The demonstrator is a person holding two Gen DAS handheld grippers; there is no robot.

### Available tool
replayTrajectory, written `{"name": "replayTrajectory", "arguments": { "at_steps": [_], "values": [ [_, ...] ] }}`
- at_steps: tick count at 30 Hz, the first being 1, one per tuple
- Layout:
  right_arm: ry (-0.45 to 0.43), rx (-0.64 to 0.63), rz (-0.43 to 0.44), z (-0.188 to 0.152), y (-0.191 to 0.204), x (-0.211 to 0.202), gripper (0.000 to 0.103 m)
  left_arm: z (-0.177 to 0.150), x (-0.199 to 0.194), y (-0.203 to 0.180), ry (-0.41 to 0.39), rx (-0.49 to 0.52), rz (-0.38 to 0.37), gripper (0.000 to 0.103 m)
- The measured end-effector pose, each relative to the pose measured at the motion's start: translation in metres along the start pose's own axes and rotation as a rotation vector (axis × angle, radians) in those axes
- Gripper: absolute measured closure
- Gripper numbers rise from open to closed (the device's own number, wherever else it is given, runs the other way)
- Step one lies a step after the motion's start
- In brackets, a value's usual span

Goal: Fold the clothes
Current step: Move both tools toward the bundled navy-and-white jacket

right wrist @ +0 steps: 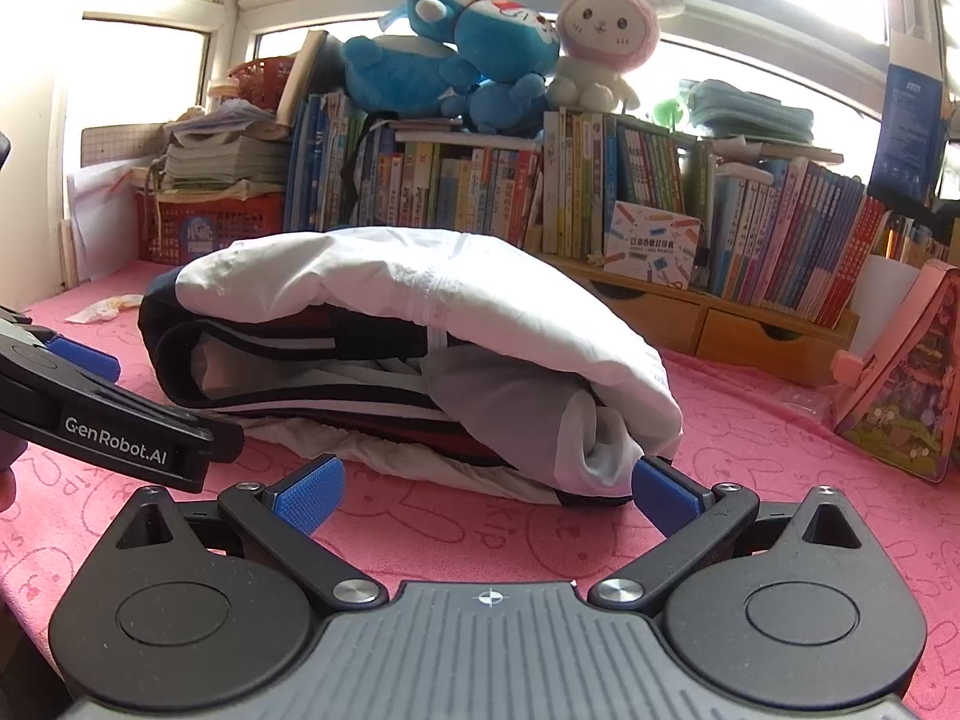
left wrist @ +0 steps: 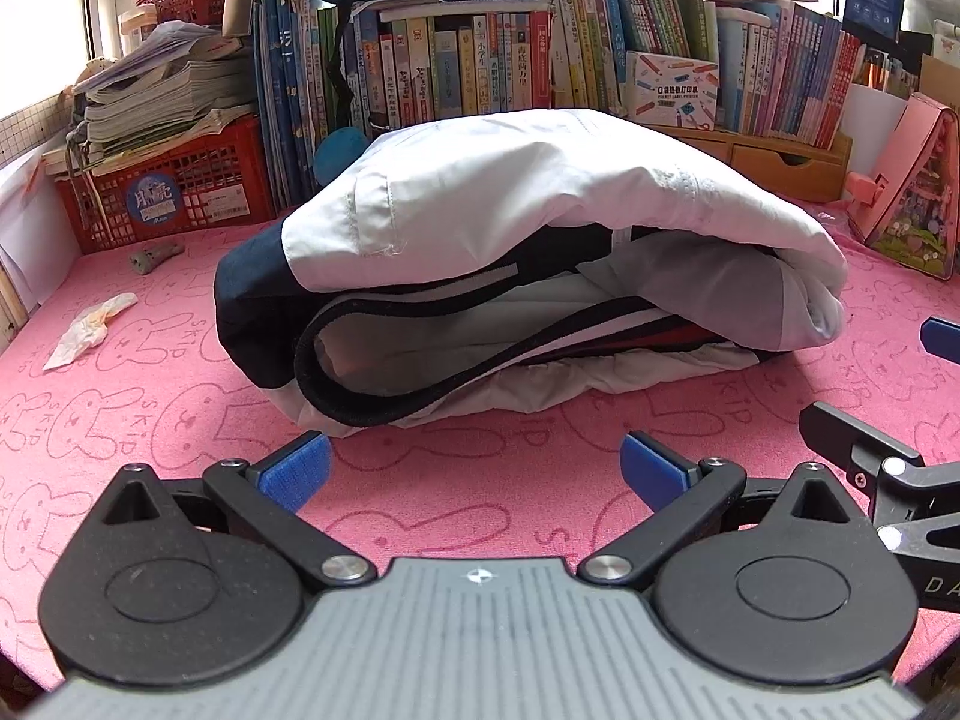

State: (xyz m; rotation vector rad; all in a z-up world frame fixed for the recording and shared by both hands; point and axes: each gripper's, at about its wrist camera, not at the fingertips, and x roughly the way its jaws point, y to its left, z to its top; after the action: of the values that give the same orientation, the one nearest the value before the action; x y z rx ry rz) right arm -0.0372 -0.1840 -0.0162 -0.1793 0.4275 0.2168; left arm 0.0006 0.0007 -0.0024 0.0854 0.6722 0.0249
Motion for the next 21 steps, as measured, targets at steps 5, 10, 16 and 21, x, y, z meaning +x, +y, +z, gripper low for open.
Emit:
{"name": "replayTrajectory", "arguments": {
  "at_steps": [5, 10, 16, 21],
  "values": [
    [0.016, 0.003, -0.005, 0.0013, 0.0014, 0.0012, 0.000, -0.0035, 0.0045, 0.0010, 0.038, -0.012, -0.013, 0.000],
    [0.015, 0.004, -0.006, -0.0007, 0.0001, 0.0006, 0.000, -0.0074, 0.0071, -0.0011, 0.052, -0.012, -0.014, 0.000],
    [0.016, -0.017, -0.017, 0.0010, 0.0015, -0.0015, 0.000, -0.0083, 0.0076, 0.0022, 0.066, -0.020, -0.013, 0.000],
    [0.017, -0.013, -0.020, 0.0009, -0.0001, 0.0001, 0.000, -0.0072, 0.0089, 0.0043, 0.075, -0.028, -0.014, 0.000]
  ]
}}
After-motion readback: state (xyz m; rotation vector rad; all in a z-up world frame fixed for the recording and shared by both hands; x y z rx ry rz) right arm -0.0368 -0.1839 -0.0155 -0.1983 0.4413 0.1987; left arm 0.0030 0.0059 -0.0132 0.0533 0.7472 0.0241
